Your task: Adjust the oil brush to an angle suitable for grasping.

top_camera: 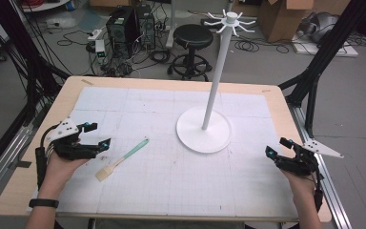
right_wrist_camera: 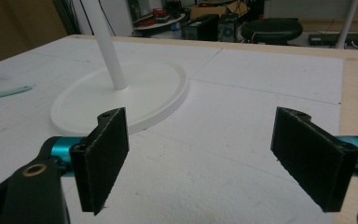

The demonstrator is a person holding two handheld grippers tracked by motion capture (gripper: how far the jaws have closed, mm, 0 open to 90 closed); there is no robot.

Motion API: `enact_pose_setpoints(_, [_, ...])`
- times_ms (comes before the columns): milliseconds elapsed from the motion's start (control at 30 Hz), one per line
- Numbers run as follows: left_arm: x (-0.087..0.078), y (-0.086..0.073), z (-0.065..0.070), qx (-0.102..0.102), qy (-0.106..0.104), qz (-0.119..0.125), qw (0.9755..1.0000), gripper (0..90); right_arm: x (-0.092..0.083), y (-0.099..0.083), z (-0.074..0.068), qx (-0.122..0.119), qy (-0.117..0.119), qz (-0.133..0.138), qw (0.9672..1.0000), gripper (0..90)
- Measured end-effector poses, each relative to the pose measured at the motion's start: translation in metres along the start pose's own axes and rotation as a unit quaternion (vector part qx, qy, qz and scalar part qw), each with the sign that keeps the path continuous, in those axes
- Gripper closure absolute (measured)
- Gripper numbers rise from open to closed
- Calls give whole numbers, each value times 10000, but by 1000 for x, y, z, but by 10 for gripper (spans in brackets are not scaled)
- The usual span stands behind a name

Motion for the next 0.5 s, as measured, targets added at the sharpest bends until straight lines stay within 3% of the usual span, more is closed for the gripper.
enact_pose_setpoints(233, [-14, -4, -8, -63, 142, 130, 9998, 156, 1, -1, 0, -31, 17, -33, 10000, 182])
enact_pose_setpoints(267, [-17, -1, -11, -148, 198, 235, 9994, 153, 1, -1, 0, -4, -6, -47, 10000, 181])
enact_pose_setpoints(500, [-20, 2, -9, -194, 104, 309, 9993, 147, -1, -1, 2, -38, -22, -51, 10000, 170])
Point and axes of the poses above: each handheld gripper's, and its own axes: x roughly forward along the jaws, y roughly out of its top, z roughly to its right, the point moved 6 cm from there along x, roughly forward along the jaws, and after that the axes turned 14 degrees about z, right-handed, at the moved point
